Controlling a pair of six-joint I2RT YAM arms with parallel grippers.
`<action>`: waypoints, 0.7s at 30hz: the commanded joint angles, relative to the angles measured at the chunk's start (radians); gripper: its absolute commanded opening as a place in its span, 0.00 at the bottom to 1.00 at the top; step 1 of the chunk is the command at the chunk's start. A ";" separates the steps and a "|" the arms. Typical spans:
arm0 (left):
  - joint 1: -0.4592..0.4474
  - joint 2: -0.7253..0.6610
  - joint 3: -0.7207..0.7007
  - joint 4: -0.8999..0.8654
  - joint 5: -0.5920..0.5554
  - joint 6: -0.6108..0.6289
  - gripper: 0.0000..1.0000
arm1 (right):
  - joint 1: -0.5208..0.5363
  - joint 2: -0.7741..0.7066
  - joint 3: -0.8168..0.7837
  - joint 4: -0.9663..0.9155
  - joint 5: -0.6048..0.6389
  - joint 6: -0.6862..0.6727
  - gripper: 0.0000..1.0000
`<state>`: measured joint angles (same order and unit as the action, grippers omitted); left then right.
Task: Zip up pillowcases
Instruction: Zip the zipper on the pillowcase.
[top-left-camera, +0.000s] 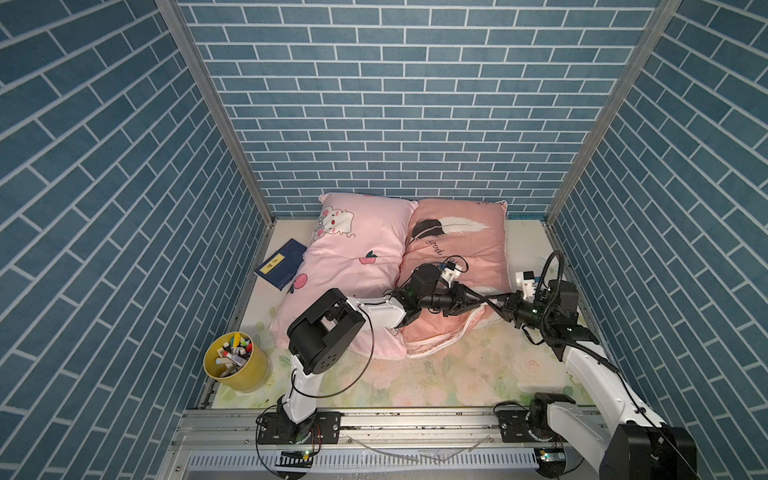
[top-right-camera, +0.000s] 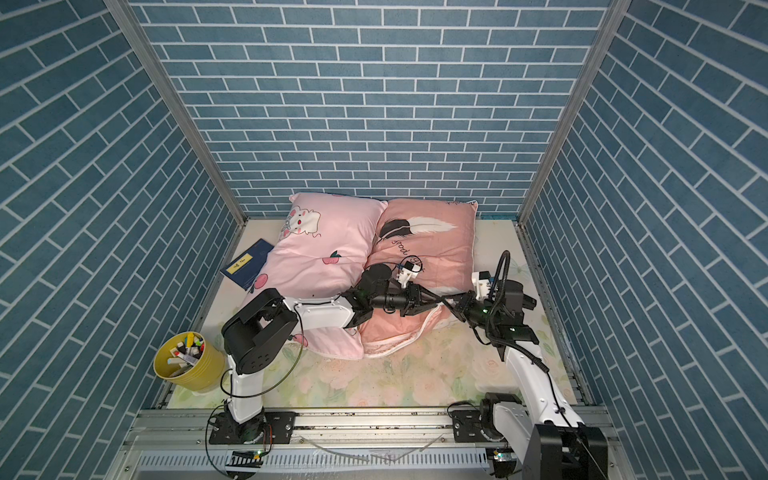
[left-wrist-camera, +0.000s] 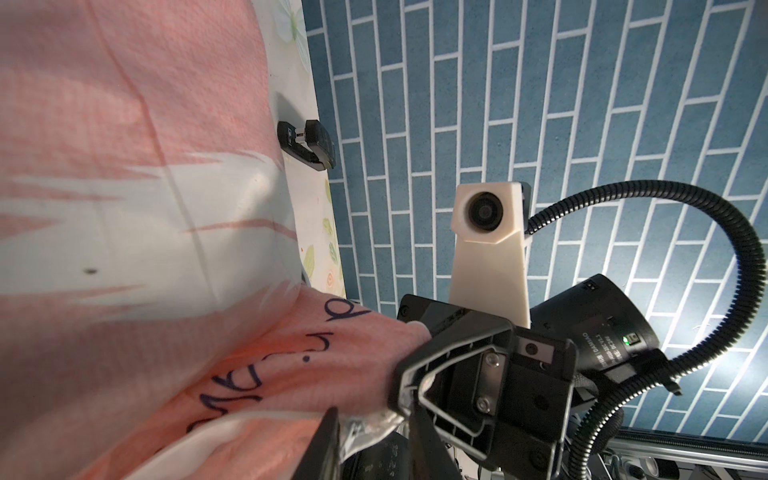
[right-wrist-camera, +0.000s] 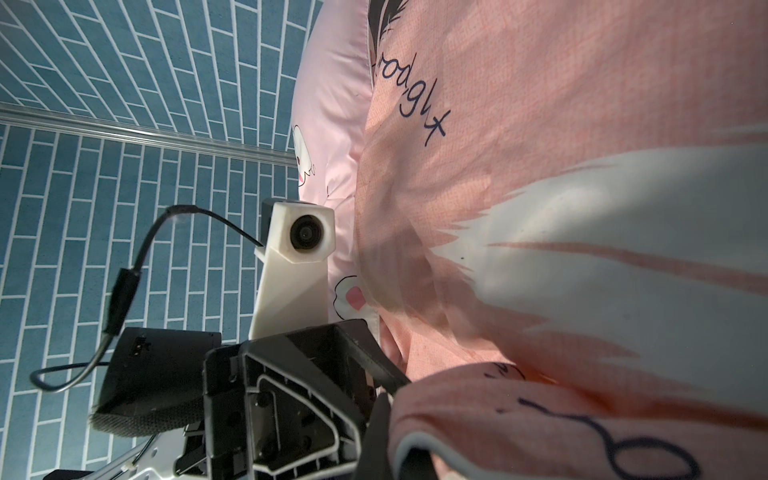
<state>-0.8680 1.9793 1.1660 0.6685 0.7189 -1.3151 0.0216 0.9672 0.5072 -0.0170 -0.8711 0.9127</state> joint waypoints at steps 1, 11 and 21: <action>-0.009 0.030 -0.009 0.022 0.009 0.001 0.28 | 0.007 -0.004 -0.021 0.042 0.005 0.021 0.00; -0.010 0.038 -0.008 0.019 0.007 -0.004 0.19 | 0.008 -0.010 -0.018 0.046 0.008 0.021 0.00; -0.010 0.047 -0.006 0.017 0.006 -0.008 0.11 | 0.007 -0.019 -0.024 0.048 0.009 0.020 0.00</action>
<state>-0.8696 2.0071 1.1660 0.6720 0.7200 -1.3289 0.0216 0.9665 0.5003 -0.0086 -0.8528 0.9123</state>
